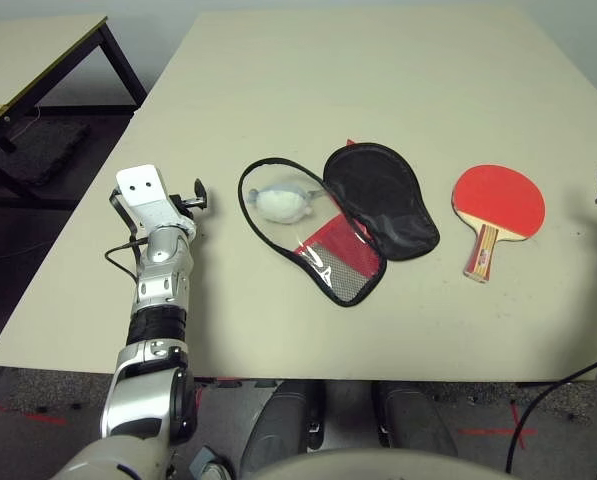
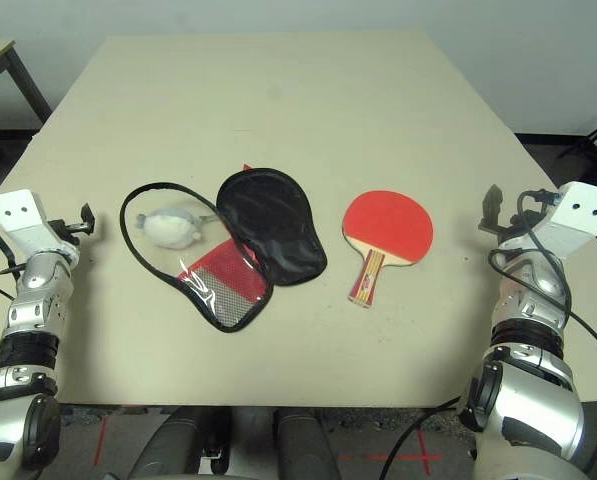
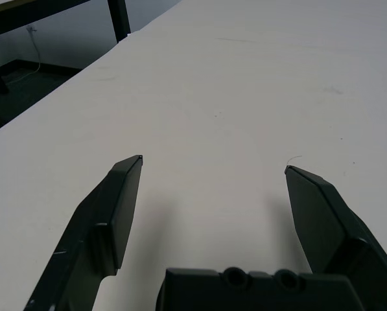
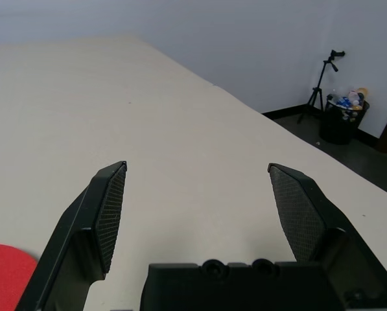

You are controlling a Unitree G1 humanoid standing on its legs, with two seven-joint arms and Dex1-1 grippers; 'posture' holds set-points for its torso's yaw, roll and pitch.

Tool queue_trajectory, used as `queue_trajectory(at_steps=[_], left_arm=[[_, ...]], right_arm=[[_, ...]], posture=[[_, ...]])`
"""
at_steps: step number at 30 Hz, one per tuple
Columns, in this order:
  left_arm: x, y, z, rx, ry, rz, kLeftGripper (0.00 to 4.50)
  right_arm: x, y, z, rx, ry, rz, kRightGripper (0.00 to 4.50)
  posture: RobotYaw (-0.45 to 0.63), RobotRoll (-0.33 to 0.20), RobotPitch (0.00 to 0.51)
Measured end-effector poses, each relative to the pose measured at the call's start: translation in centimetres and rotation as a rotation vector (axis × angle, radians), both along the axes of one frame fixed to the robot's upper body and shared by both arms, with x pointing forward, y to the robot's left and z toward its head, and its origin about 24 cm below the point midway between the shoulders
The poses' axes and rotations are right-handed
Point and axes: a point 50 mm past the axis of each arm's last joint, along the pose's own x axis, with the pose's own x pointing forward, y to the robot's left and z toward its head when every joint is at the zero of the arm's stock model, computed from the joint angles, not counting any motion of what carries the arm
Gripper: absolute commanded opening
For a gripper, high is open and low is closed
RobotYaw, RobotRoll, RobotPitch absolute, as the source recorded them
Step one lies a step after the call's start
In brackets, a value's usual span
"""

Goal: Store the ping-pong paddle in its case and zip it.

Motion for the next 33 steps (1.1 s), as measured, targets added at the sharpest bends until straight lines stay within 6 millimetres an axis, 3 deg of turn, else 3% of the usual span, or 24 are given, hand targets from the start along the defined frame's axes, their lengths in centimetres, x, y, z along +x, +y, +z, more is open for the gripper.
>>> queue_trajectory(at_steps=[10, 16, 20, 23, 26, 29, 33], left_arm=[[1.5, -0.6, 1.1, -0.008, -0.009, -0.046, 4.5], [2.6, 0.7, 4.5, 0.054, -0.059, -0.107, 4.5], [4.1, 0.8, 10.0, 0.103, -0.105, -0.279, 4.5], [4.8, -0.3, 13.1, 0.126, -0.119, -0.447, 4.5], [5.3, -1.9, 13.7, 0.13, -0.057, -0.609, 4.5], [6.0, -4.1, 14.0, 0.124, -0.011, -0.765, 4.5], [6.7, -7.2, 14.5, 0.118, 0.0, -0.925, 4.5]], right_arm=[[0.0, 0.1, 0.4, 0.018, -0.022, -0.023, 4.48], [0.6, 0.7, 2.6, 0.071, 0.096, 0.016, 4.48], [0.5, 4.0, 5.8, 0.176, 0.298, 0.167, 4.48], [-0.3, 7.1, 6.8, 0.231, 0.455, 0.275, 4.48], [-0.9, 9.8, 6.8, 0.304, 0.609, 0.346, 4.48], [-0.7, 12.1, 7.0, 0.362, 0.648, 0.4, 4.48], [0.0, 13.7, 5.8, 0.417, 0.666, 0.409, 4.48]], posture=[[0.0, 0.0, 0.14], [-0.02, 0.0, 0.135], [-0.05, 0.0, 0.126], [-0.08, 0.0, 0.119], [-0.1, 0.0, 0.12], [-0.13, 0.0, 0.124], [-0.14, 0.0, 0.128]])
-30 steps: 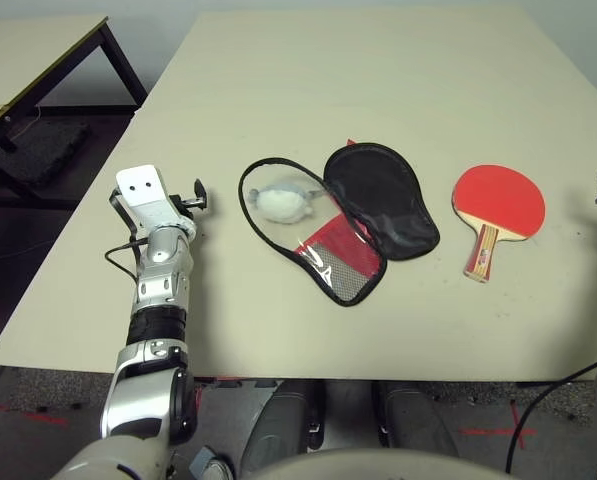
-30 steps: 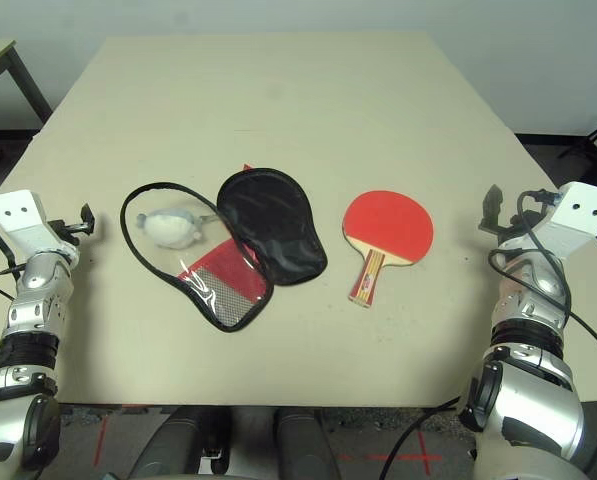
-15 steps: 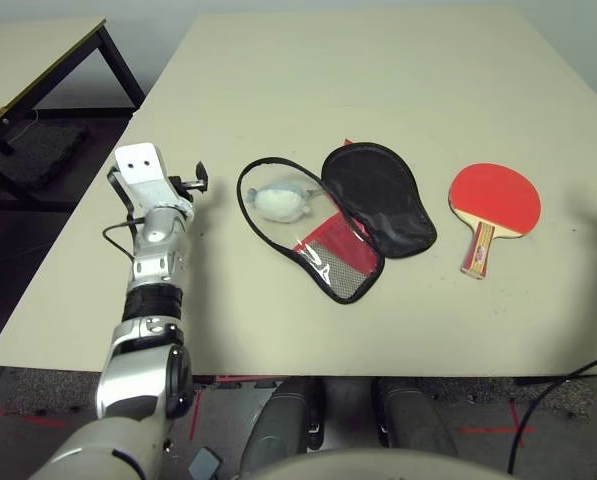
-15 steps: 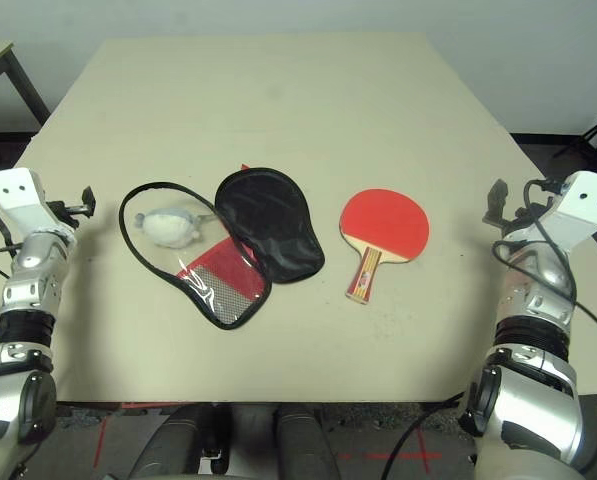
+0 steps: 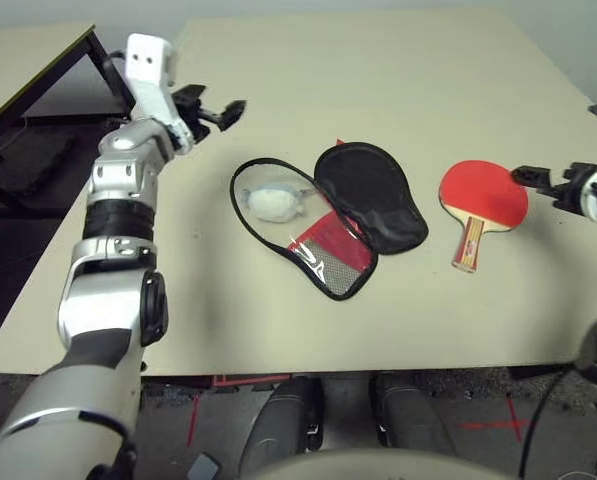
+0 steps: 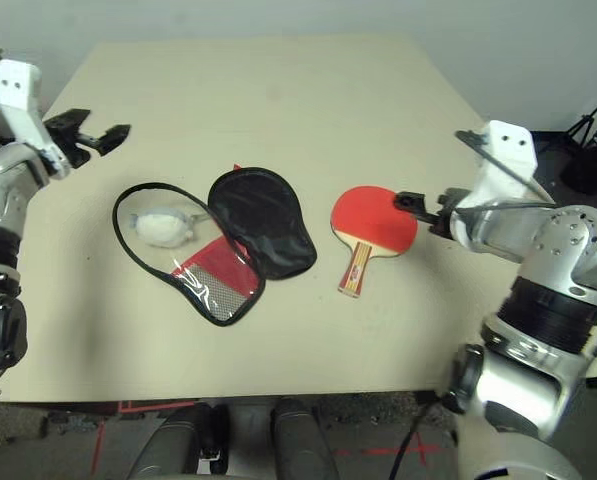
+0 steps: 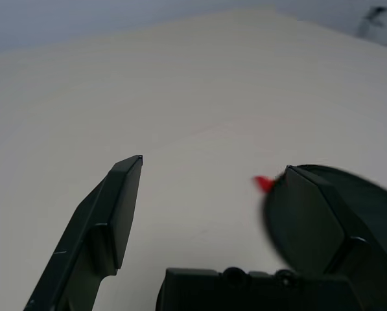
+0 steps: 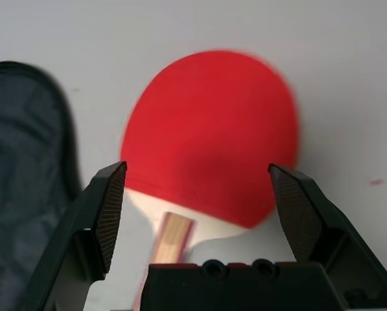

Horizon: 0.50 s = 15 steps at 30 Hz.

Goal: Store the ping-pong paddle in its case and zip it.

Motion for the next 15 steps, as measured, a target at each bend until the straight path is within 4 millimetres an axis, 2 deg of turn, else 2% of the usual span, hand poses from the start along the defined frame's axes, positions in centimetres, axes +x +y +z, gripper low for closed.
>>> queue_trajectory(at_steps=[7, 11, 15], left_arm=[[-0.2, -7.5, -2.1, 0.046, 0.066, -0.343, 4.5], [-0.8, -10.1, -2.3, 0.063, 0.049, -0.451, 4.5], [-1.3, -11.9, -2.7, 0.061, 0.046, -0.508, 4.5]], right_arm=[[0.2, 1.0, -1.3, 0.009, 0.081, 0.022, 4.48], [0.0, 1.0, -1.2, -0.094, 0.132, 0.052, 4.48], [0.1, 2.2, -2.0, -0.12, 0.176, 0.105, 4.48]], posture=[[-0.14, 0.0, 0.122], [-0.15, 0.0, 0.118], [-0.14, 0.0, 0.114]])
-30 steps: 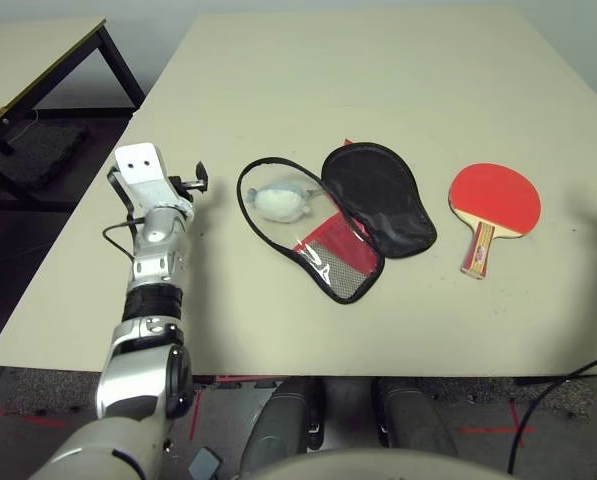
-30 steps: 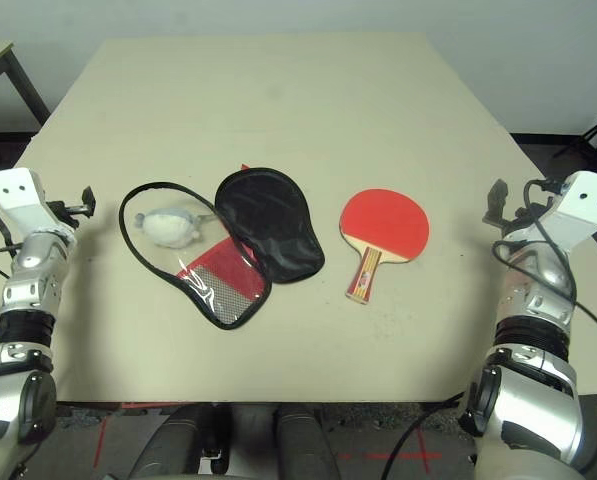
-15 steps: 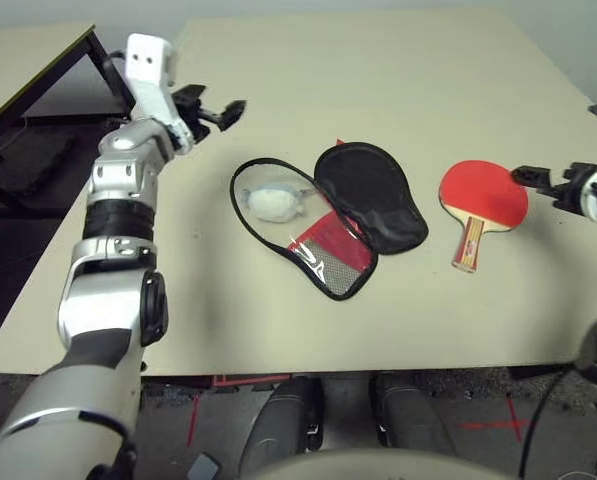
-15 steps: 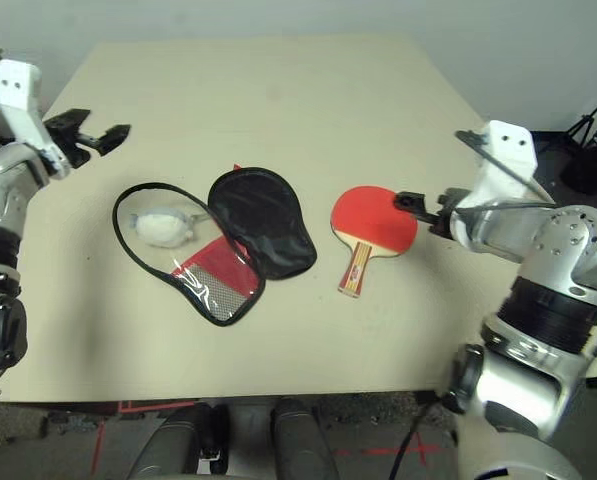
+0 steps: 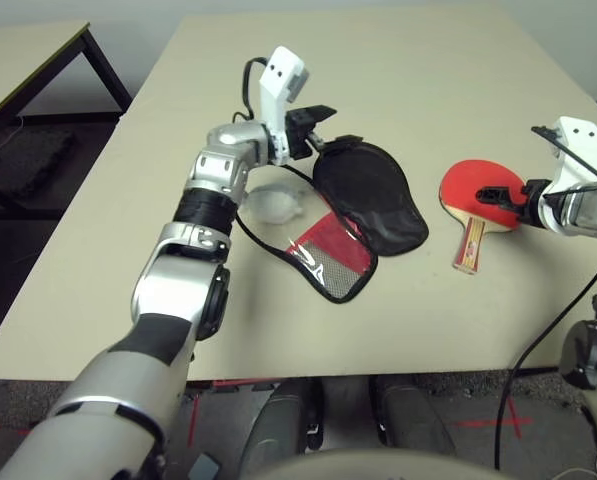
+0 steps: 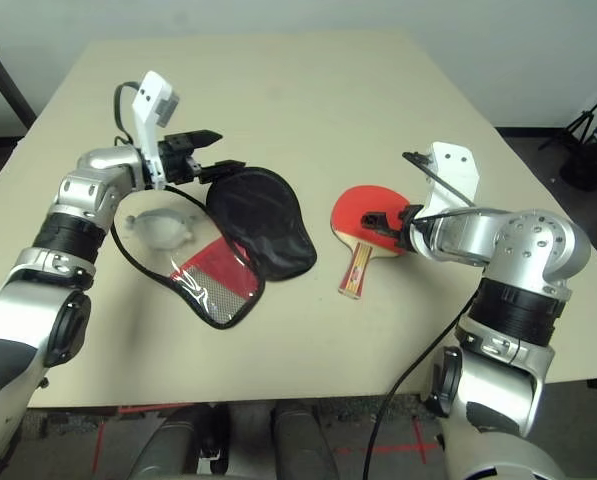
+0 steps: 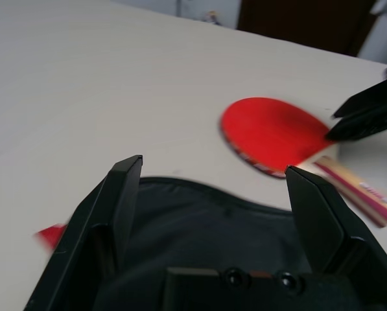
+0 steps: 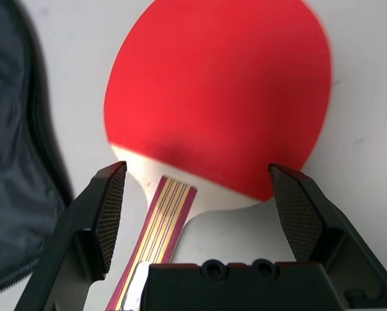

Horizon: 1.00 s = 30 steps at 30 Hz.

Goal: Store the ping-pong paddle in its case and zip it.

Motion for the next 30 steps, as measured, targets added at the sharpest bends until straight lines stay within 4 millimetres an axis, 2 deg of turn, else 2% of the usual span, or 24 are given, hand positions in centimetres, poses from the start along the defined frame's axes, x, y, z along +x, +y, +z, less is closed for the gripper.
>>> queue_trajectory(at_steps=[6, 15, 24, 30], left_arm=[[-0.4, -0.6, 0.1, 0.006, -0.021, -0.023, 4.5], [-1.1, -1.2, 0.3, 0.008, -0.036, -0.04, 4.5], [-1.4, -0.9, -0.1, 0.008, -0.023, -0.024, 4.5], [-1.5, -1.8, -0.2, -0.013, -0.018, -0.034, 4.5]], right_arm=[[0.2, 1.7, -2.1, 0.017, 0.085, 0.001, 4.48], [0.8, 3.9, -2.5, 0.083, 0.104, -0.245, 4.48], [0.1, 3.2, -2.6, 0.025, 0.121, -0.291, 4.48], [-0.6, 2.5, -2.4, -0.016, 0.128, -0.283, 4.48]], posture=[[-0.12, 0.0, 0.112], [-0.09, 0.0, 0.114], [-0.13, 0.0, 0.112], [-0.14, 0.0, 0.113]])
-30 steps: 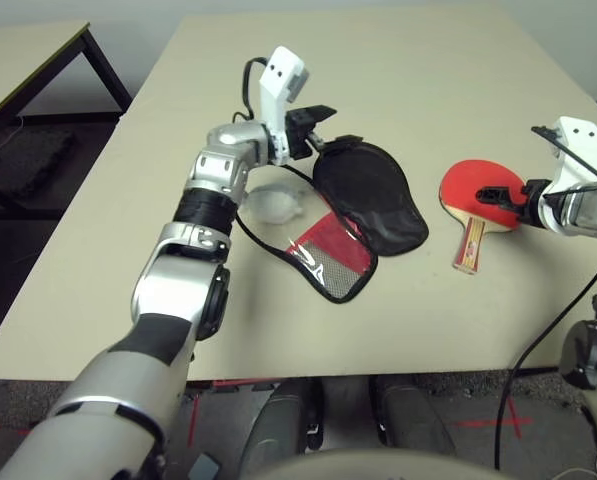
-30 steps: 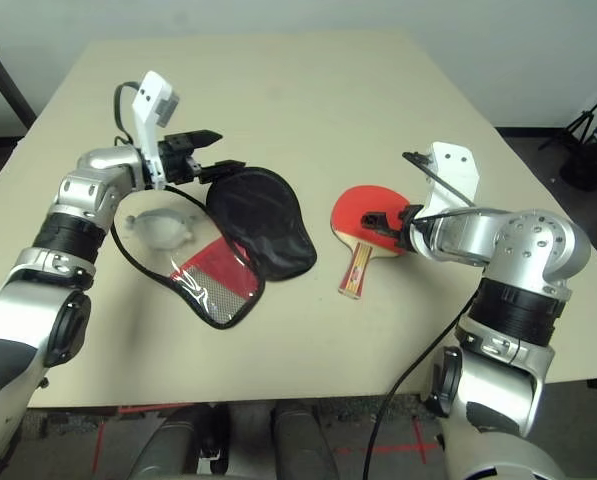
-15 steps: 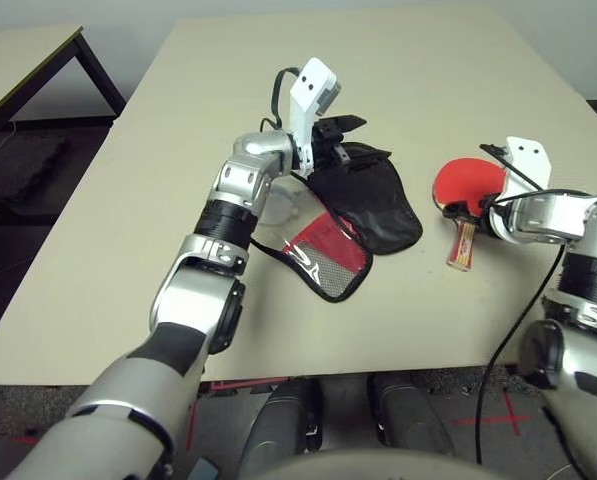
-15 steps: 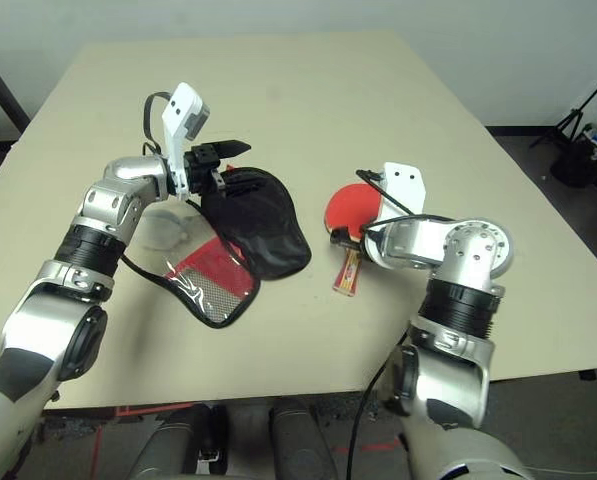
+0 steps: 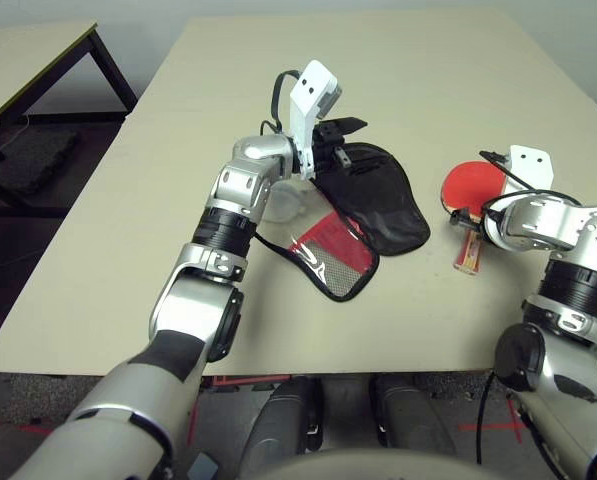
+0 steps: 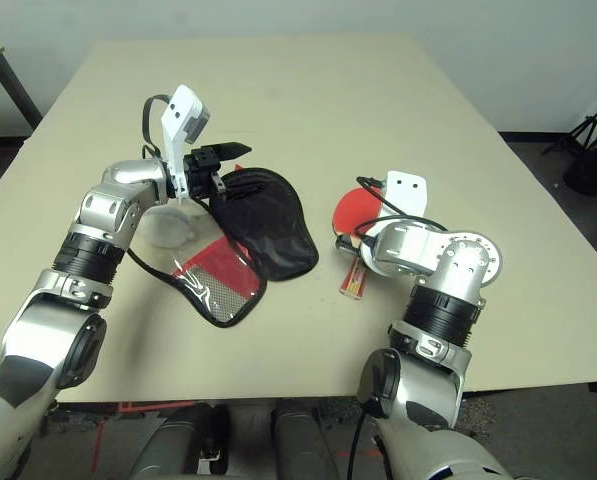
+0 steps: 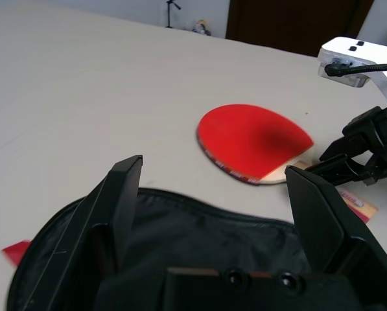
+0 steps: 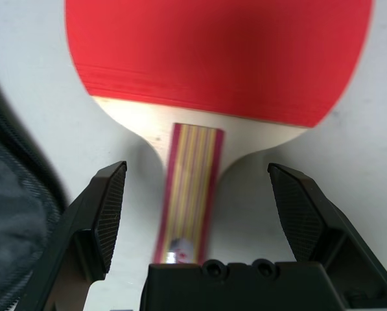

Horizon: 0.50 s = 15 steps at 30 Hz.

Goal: Store the ping-pong paddle in its case and zip it.

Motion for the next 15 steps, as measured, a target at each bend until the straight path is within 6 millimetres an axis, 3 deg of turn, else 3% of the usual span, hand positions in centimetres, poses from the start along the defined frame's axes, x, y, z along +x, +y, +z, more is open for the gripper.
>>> queue_trajectory(at_steps=[9, 15], left_arm=[[-0.2, 0.0, -0.9, 0.003, 0.024, -0.015, 4.5], [-1.0, 0.3, -1.3, 0.056, 0.022, -0.079, 4.5]], right_arm=[[-0.7, 0.4, -1.3, -0.013, 0.088, 0.008, 4.48], [-1.1, 1.1, -0.9, -0.006, 0.137, 0.035, 4.34]], posture=[[-0.13, 0.0, 0.116], [-0.11, 0.0, 0.117]])
